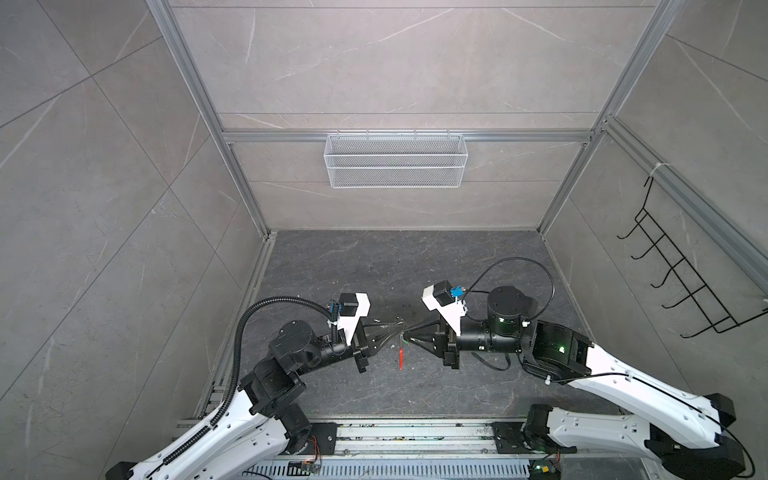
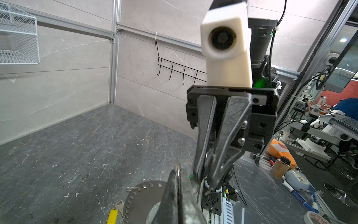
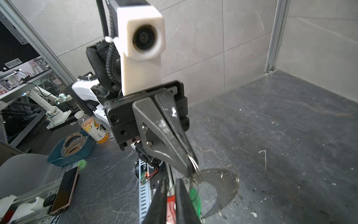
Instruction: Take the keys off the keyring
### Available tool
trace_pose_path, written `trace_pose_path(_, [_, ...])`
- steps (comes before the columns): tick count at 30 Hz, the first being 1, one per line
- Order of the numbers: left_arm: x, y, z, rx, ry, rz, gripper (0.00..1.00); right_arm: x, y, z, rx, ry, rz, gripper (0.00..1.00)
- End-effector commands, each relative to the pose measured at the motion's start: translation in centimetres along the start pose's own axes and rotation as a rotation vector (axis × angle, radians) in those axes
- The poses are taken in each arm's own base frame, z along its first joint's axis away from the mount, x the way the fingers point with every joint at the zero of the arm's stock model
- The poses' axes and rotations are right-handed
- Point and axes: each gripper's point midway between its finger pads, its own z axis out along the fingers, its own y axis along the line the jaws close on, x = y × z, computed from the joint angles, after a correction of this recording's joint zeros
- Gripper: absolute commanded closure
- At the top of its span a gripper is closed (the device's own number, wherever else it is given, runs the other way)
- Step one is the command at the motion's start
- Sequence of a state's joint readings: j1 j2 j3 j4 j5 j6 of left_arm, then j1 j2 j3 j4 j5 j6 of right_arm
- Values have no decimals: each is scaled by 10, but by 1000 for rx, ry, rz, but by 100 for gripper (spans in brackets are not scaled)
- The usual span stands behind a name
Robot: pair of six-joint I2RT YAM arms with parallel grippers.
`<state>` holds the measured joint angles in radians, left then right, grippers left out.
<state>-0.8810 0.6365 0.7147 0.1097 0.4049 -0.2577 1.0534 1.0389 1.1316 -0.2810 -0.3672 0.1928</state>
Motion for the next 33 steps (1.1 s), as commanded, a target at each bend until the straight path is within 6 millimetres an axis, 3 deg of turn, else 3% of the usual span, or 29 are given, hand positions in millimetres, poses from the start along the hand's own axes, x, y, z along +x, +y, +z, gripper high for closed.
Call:
trace_pose_path(1, [-31, -19, -7, 68, -92, 48, 100, 7, -1, 8, -25, -4, 36, 92])
trace_pose_path(5, [-31, -24, -6, 98, -94, 51, 100, 16, -6, 18, -29, 6, 70, 93])
trace_pose_path(10, [-29, -23, -6, 95, -84, 41, 100, 10, -4, 15, -25, 0, 63, 90])
trace_pose_path(18, [-29, -17, -11, 49, -92, 55, 100, 16, 13, -20, -41, 48, 5, 57])
trace_pose_path(22, [-28, -18, -10, 53, -81, 56, 100, 7, 20, -38, -36, 13, -36, 52])
trace_pose_path(26, [-28, -22, -10, 73, -74, 57, 100, -10, 11, -45, 40, -45, -60, 50])
trace_pose_path(33, [-27, -30, -10, 128, -64, 56, 100, -33, -1, -30, 91, -93, -90, 49])
